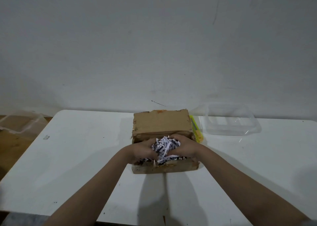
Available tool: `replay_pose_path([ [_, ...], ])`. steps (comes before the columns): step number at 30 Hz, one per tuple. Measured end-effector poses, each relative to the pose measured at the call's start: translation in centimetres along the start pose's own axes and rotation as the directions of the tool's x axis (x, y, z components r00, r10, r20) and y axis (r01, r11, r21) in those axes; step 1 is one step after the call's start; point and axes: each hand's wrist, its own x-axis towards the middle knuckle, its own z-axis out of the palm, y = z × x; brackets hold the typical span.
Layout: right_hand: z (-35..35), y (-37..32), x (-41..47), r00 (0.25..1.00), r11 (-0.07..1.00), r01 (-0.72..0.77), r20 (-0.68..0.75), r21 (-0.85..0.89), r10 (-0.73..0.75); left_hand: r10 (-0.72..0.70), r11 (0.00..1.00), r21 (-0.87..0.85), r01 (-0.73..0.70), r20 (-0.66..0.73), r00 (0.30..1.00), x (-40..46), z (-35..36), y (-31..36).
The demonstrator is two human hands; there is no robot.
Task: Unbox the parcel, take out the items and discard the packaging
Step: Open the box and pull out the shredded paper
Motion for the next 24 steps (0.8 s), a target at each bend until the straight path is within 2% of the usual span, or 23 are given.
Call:
replay_pose_path([
  [2,0.1,0.0,0.1,1.0,1.0,0.016,0.007,-0.006,-0.016,0.021,0.968,0.253,-0.007,-0.053,0.998,0.1,-0.2,-0.5],
  [3,0.1,0.1,0.2,1.0,1.0,0.024,0.008,-0.015,-0.024,0.044,0.952,0.307,-0.021,-0.068,0.997,0.2,-0.3,-0.6],
  [7,0.4,0.5,0.5,0.997,0.997,0.073,0.006,-0.012,-0.073,0.096,0.977,0.201,-0.076,-0.091,0.991,-0.2,0.0,-0.8],
  [14,0.5,0.5,0.2,0.992,0.992,0.122,0.01,0.021,-0.122,0.136,0.984,0.143,-0.11,-0.193,0.972,-0.3,0.2,-1.1],
  [18,0.5,0.8,-0.1,0.986,0.987,0.158,-0.051,0.028,-0.157,0.174,0.982,0.123,-0.146,-0.269,0.947,-0.5,0.6,-1.0],
  [21,0.6,0.8,-0.2,0.98,0.984,0.179,-0.09,0.009,-0.177,0.19,0.98,0.106,-0.167,-0.261,0.947,-0.7,0.7,-0.9],
  [24,0.8,0.6,-0.3,0.977,0.979,0.2,-0.059,-0.048,-0.203,0.178,0.974,0.181,-0.137,-0.234,0.956,-0.9,0.9,-0.4],
])
